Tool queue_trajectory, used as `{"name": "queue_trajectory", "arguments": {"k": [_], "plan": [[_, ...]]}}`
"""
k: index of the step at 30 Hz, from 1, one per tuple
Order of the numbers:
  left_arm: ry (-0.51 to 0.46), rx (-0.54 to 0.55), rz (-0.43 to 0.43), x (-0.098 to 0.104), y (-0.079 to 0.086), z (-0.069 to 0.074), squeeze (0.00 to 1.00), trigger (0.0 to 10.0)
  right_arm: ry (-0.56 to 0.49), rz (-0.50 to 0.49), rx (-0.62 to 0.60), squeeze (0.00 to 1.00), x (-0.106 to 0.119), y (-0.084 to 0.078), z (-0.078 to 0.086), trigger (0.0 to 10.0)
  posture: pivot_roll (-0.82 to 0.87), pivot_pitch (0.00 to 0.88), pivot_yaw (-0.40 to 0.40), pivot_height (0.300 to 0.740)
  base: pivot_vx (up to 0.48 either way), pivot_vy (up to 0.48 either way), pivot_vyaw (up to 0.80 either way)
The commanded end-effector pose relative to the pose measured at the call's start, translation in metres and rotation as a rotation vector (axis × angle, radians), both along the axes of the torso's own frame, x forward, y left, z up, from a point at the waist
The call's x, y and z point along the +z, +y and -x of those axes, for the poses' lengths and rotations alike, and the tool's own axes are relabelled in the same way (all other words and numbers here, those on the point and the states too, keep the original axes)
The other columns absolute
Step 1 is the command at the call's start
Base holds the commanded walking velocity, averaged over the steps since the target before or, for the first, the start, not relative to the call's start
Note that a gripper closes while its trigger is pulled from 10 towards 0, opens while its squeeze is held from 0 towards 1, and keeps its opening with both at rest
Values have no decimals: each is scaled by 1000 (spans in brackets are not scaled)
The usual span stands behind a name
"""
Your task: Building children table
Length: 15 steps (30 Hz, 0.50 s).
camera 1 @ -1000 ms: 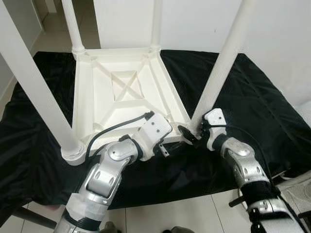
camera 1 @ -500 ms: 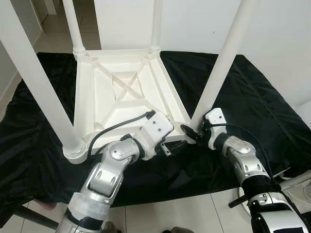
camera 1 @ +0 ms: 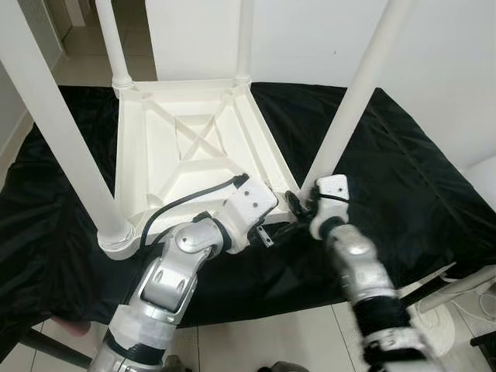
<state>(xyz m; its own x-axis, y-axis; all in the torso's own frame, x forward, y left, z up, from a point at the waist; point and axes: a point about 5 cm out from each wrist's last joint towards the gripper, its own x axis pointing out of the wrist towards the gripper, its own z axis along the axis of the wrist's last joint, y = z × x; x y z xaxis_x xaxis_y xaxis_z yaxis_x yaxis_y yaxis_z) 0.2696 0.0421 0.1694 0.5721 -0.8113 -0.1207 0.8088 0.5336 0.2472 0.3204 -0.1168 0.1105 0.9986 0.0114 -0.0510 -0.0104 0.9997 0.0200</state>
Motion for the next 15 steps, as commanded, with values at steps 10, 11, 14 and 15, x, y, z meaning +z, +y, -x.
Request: {"name": "queue_trajectory", "arguments": {"k": [10, 11, 14, 15], "plan": [[-9, 69, 2, -1, 2, -2, 0, 10000, -52, -61, 35, 0, 15, 14, 2, 10000, -31, 0, -42, 740, 0, 0, 0], [-9, 71, 1, 0, 3, -2, 0, 10000, -55, -62, 36, 0, 15, 14, 2, 10000, -31, 0, -42, 740, 0, 0, 0], [-10, 77, 4, 1, 3, -3, 0, 10000, -61, -69, 28, 890, 18, 15, 5, 10000, -26, 0, -45, 740, 0, 0, 0], [-10, 77, 4, 1, 3, -3, 0, 10000, -61, -69, 28, 890, 18, 15, 5, 10000, -26, 0, -45, 740, 0, 0, 0]]}}
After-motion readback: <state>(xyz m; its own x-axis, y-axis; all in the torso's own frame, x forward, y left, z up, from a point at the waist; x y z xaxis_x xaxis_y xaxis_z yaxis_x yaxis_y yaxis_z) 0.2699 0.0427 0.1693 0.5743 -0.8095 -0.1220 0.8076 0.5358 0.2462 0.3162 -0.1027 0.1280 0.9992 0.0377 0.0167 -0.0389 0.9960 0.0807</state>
